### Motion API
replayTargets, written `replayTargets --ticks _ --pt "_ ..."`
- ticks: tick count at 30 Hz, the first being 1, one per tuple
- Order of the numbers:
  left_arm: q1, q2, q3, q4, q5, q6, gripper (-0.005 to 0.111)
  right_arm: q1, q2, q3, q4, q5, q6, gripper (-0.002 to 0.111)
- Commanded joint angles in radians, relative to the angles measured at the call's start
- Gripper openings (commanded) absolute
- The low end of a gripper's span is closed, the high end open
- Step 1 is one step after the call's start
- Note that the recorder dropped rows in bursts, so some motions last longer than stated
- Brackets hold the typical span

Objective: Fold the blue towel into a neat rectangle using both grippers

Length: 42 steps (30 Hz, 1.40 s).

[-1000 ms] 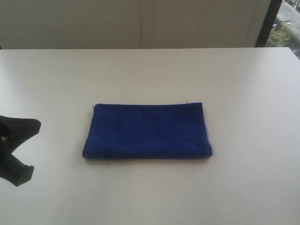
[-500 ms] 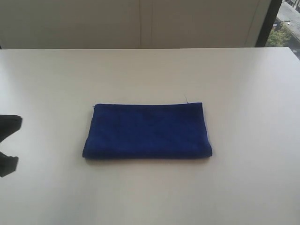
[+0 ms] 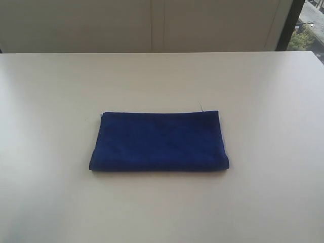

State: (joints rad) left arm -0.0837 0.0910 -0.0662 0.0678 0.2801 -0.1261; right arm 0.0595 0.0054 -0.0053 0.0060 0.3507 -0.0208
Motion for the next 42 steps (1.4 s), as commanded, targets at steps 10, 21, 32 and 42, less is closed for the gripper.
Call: replayTargets --ticks 10,21,32,42 --pt "0.004 -0.091 0.066 -0.001 -0.022 -0.005 0.0 -0.005 -0.005 0.005 -0.006 -0.001 -0.001 0.0" --pt "0.004 -0.091 0.066 -0.019 -0.024 0.07 0.0 -0.005 -0.005 0.005 -0.006 -0.001 -0.001 0.0" --pt "0.004 -0.091 0.066 -0.087 -0.024 0.151 0.0 -0.005 -0.005 0.005 -0.006 -0.001 -0.001 0.0" --pt "0.004 -0.091 0.066 -0.086 -0.026 0.15 0.0 -0.005 -0.005 0.005 -0.006 -0.001 -0.001 0.0"
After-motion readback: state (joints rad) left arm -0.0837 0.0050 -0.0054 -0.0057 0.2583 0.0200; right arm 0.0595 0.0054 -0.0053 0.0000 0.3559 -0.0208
